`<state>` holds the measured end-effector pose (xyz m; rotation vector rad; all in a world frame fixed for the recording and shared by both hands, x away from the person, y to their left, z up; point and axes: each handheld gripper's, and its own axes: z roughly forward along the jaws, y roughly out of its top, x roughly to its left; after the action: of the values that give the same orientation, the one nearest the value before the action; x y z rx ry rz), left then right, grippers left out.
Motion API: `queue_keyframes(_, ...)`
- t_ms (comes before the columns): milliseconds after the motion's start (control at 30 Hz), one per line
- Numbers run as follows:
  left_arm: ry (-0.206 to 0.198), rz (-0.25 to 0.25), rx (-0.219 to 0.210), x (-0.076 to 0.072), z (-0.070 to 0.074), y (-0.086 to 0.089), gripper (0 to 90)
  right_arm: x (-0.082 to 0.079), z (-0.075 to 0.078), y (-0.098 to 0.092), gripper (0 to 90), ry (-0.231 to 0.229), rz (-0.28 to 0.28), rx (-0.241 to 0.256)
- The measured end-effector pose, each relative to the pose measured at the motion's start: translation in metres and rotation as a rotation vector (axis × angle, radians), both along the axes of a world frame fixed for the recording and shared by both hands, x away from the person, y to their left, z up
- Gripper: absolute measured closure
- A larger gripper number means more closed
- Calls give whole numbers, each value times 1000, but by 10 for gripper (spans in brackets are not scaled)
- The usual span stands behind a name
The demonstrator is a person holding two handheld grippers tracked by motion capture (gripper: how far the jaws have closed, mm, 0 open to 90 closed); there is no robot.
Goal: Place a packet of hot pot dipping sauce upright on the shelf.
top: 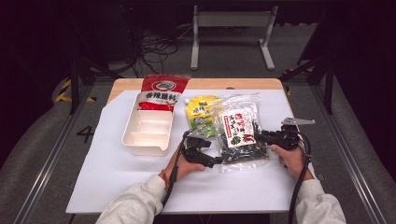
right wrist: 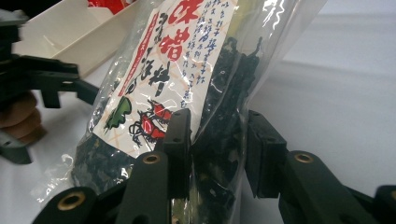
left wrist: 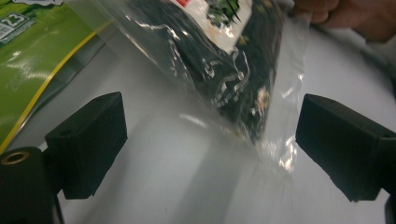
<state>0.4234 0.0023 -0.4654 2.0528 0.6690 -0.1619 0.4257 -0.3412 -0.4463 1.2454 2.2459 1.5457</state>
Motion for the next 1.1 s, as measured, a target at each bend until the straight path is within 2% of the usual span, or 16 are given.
queue_keyframes(33, -6, -6, 2, 2, 0, -3, 97, -2, 1, 0, 643, -3, 3, 1)
queue_keyframes(167, -6, -21, -42, 7, 4, -14, 108, -10, 4, -2, 644, -35, 31, -4)
queue_keyframes(200, 5, -22, -50, 8, 5, -17, 112, -12, 5, -2, 644, -42, 43, -6)
queue_keyframes(333, -8, -23, -63, 12, 7, -27, 113, -17, 6, 1, 644, -68, 72, -18)
queue_keyframes(367, 7, -16, -59, 14, 7, -29, 123, -18, 7, 1, 644, -72, 76, -20)
queue_keyframes(400, 14, -25, -76, 15, 7, -30, 153, -19, 7, 2, 645, -76, 83, -22)
queue_keyframes(467, 3, -24, -72, 16, 8, -31, 164, -21, 8, 3, 646, -87, 95, -23)
queue_keyframes(500, 14, -44, -101, 16, 10, -31, 194, -22, 8, 4, 646, -91, 101, -26)
queue_keyframes(633, -42, -53, -105, 14, 17, -28, 265, -27, 12, 9, 646, -116, 114, -40)
queue_keyframes(700, -36, -57, -140, 12, 21, -24, 318, -30, 15, 11, 646, -131, 122, -49)
queue_keyframes(733, -48, -62, -147, 11, 24, -22, 363, -32, 17, 13, 646, -137, 126, -53)
queue_keyframes(867, -124, -81, -170, 0, 38, -14, 536, -38, 24, 19, 650, -166, 131, -77)
queue_keyframes(900, -124, -81, -170, 0, 38, -14, 577, -40, 27, 20, 652, -173, 130, -74)
queue_keyframes(933, -156, -91, -169, -5, 44, -12, 577, -40, 27, 20, 652, -173, 130, -74)
queue_keyframes(1033, -212, -92, -161, -15, 52, -9, 665, -45, 34, 26, 644, -197, 123, -89)
queue_keyframes(1100, -225, -88, -169, -19, 57, -5, 683, -47, 38, 28, 606, -206, 116, -89)
